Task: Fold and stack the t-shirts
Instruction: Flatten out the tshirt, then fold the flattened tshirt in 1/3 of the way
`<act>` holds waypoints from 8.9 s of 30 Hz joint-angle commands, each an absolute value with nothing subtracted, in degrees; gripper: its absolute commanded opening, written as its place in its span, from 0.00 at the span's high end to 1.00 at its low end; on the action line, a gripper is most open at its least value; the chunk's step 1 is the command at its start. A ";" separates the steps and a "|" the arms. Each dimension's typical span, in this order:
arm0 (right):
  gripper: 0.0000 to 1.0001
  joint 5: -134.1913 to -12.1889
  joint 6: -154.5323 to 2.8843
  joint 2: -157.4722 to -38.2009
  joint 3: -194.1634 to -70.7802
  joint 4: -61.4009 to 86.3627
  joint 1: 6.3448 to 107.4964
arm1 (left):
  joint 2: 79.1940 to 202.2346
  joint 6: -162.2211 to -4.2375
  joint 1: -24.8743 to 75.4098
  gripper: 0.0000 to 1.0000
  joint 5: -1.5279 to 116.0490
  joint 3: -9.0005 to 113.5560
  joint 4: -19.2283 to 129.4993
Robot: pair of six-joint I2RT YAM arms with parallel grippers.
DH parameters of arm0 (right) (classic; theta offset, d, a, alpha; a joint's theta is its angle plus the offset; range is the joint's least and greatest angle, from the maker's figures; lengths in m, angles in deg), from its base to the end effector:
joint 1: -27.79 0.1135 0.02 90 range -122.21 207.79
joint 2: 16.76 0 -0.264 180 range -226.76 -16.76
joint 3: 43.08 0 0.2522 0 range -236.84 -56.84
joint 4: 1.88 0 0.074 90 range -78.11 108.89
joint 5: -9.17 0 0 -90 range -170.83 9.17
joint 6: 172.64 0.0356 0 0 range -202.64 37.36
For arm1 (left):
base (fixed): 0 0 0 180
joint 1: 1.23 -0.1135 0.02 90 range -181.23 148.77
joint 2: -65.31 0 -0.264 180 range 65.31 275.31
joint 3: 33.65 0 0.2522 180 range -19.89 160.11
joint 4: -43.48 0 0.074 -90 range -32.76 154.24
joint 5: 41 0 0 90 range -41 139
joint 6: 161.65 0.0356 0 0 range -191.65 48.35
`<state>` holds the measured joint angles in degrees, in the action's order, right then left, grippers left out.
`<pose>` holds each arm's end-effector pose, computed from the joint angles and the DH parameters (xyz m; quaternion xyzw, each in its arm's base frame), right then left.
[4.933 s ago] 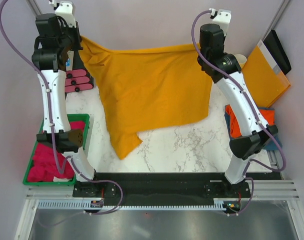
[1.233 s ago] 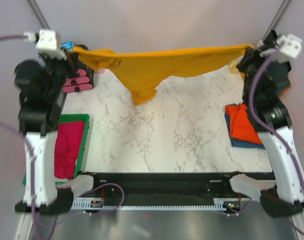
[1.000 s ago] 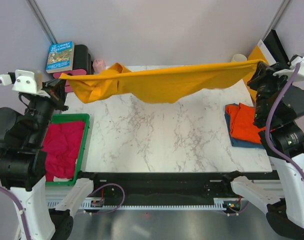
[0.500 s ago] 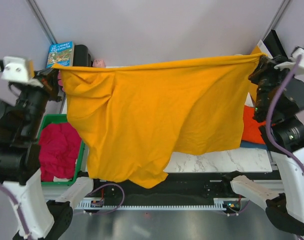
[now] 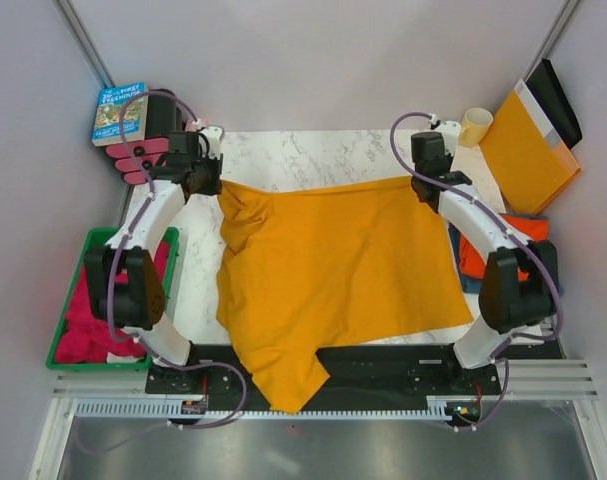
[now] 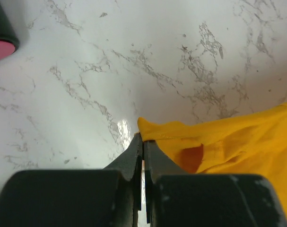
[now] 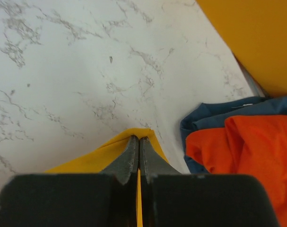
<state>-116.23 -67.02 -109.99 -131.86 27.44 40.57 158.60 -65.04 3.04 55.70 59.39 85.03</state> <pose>0.3673 0.0622 0.3002 0.1641 0.8364 -0.1498 0.5010 0.3675 -0.0316 0.3031 0.1101 0.9049 -0.0450 0.4086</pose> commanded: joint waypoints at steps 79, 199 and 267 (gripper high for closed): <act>1.00 -113.00 -58.65 -124.95 -135.24 23.14 36.41 | 166.12 -64.18 3.87 0.98 49.18 66.87 71.83; 0.92 -95.25 -57.86 -141.19 -163.88 38.34 78.50 | 185.18 -62.25 5.71 0.98 58.84 75.12 83.17; 0.53 -98.94 -55.22 -165.91 -191.31 27.53 76.83 | 194.16 -60.22 3.25 0.98 62.71 76.96 89.76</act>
<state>-99.99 -55.37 -168.54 -191.18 31.70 75.30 192.57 -61.06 3.02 61.38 78.30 86.25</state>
